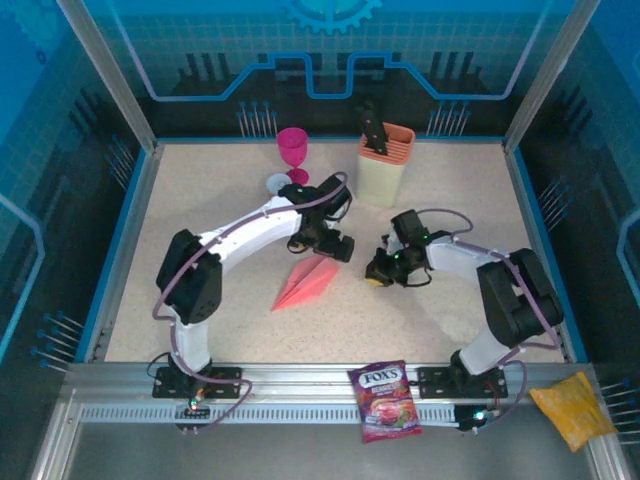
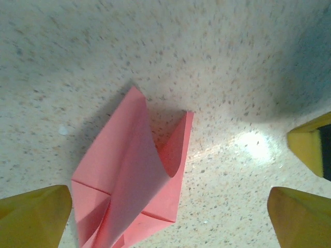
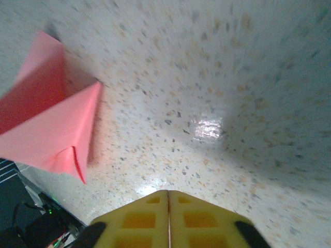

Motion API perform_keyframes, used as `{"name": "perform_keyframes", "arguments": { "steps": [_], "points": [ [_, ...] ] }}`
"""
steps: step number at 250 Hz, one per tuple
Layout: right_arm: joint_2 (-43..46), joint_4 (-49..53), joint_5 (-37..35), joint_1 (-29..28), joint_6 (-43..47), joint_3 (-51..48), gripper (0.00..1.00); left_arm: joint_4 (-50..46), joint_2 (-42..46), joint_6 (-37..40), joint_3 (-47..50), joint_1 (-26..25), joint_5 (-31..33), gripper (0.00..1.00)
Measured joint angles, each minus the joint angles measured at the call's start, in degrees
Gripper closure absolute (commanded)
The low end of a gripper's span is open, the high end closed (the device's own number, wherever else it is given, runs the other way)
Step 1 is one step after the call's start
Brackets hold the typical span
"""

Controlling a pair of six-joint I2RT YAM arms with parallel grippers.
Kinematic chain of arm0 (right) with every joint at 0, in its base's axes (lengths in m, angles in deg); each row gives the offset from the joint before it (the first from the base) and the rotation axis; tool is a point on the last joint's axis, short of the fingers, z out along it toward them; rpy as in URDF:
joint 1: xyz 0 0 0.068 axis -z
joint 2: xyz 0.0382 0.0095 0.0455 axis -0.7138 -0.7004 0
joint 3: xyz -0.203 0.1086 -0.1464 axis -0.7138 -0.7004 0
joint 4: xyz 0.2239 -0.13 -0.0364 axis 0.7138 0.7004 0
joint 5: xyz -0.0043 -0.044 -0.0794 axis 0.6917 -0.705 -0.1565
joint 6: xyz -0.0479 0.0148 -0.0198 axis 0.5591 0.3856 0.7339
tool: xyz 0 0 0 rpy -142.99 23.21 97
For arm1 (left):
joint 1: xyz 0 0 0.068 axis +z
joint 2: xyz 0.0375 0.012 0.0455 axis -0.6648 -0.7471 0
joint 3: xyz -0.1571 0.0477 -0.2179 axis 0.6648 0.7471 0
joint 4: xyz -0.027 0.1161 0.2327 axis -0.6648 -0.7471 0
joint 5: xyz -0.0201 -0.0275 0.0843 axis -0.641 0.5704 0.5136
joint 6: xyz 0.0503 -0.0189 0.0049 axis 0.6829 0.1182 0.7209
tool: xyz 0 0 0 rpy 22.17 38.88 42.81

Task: Fold a paper plane with a square sheet of paper (pick it up from the middle)
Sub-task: Move the paper plane to the center of the table, then reset both arms

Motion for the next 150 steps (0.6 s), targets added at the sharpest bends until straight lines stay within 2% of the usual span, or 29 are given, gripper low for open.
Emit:
{"name": "perform_keyframes", "arguments": {
  "steps": [18, 23, 43, 79, 99, 129, 150],
  "points": [
    [3.7, 3.1, -2.5, 2.8, 1.8, 2.4, 0.26, 1.9, 3.8, 0.0, 0.7, 2.0, 0.2, 0.00],
    [4.9, 3.9, -3.5, 3.7, 2.3, 3.4, 0.13, 2.8, 5.3, 0.0, 1.2, 2.7, 0.4, 0.00],
    [9.0, 6.4, -8.0, 6.9, 4.3, 7.0, 0.00, 8.6, 12.9, 0.0, 5.4, 6.5, 1.3, 0.00],
    [16.2, 7.9, -18.7, 12.4, 7.5, 10.5, 0.01, 23.0, 29.0, 0.7, 19.5, 13.9, 6.2, 0.00],
    [18.8, 7.0, -27.5, 14.6, 8.7, 10.0, 0.01, 33.4, 36.7, 3.5, 29.6, 16.6, 10.4, 0.00],
    [21.9, 1.9, -38.1, 15.7, 11.8, 4.8, 0.01, 47.4, 43.4, 7.4, 44.7, 20.6, 15.3, 0.00],
    [22.2, -0.5, -43.4, 16.2, 17.0, 1.9, 0.01, 53.6, 45.3, 9.0, 53.0, 24.4, 18.2, 0.00]
  ]
}}
